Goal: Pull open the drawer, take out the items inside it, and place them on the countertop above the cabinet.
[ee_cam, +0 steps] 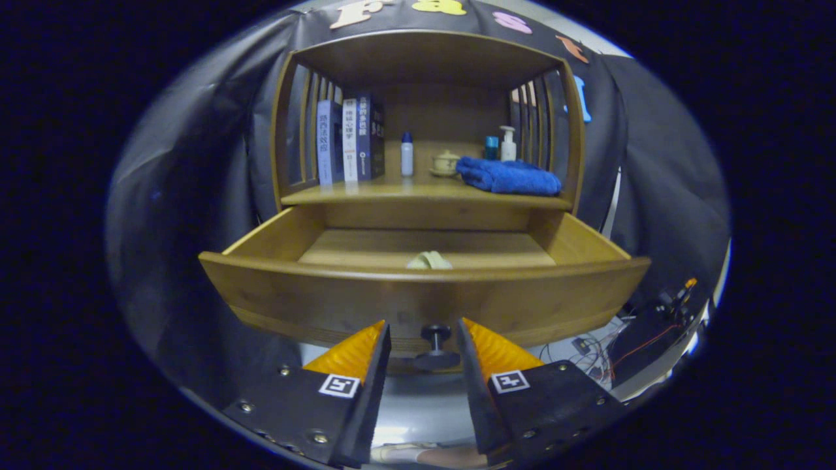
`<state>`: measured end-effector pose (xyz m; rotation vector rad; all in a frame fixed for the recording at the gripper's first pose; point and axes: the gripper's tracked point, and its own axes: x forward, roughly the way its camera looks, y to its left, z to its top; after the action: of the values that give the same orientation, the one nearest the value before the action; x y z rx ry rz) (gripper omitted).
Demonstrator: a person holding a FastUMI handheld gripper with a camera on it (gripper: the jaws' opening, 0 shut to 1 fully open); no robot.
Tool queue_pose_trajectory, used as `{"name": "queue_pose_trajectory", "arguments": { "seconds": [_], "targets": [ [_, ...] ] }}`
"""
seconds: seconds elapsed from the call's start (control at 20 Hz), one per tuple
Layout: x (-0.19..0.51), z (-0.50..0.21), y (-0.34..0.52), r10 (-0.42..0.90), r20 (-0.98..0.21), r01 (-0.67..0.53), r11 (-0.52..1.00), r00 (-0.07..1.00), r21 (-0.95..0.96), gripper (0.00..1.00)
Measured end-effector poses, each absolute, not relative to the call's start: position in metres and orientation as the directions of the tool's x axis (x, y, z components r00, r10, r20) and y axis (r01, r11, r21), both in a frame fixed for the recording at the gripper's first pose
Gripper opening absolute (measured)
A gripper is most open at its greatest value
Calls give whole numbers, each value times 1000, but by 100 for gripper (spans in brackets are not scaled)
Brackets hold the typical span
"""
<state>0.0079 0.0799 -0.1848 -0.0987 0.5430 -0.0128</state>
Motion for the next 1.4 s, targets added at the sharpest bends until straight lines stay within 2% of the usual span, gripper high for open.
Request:
{"name": "queue_pose_trajectory", "arguments": {
  "seconds": [0.3,0.4,0.8,1.05,1.4],
  "targets": [
    [57,-133,94,-39,-436,-21,991,899,-131,63],
    [77,-127,92,-54,-440,5,994,896,-113,72],
    [112,-178,58,-140,-646,81,989,750,-120,74],
    [122,-198,52,-140,-703,90,990,697,-108,73],
    [126,-229,46,-189,-795,59,980,577,-190,74]
  ]
}}
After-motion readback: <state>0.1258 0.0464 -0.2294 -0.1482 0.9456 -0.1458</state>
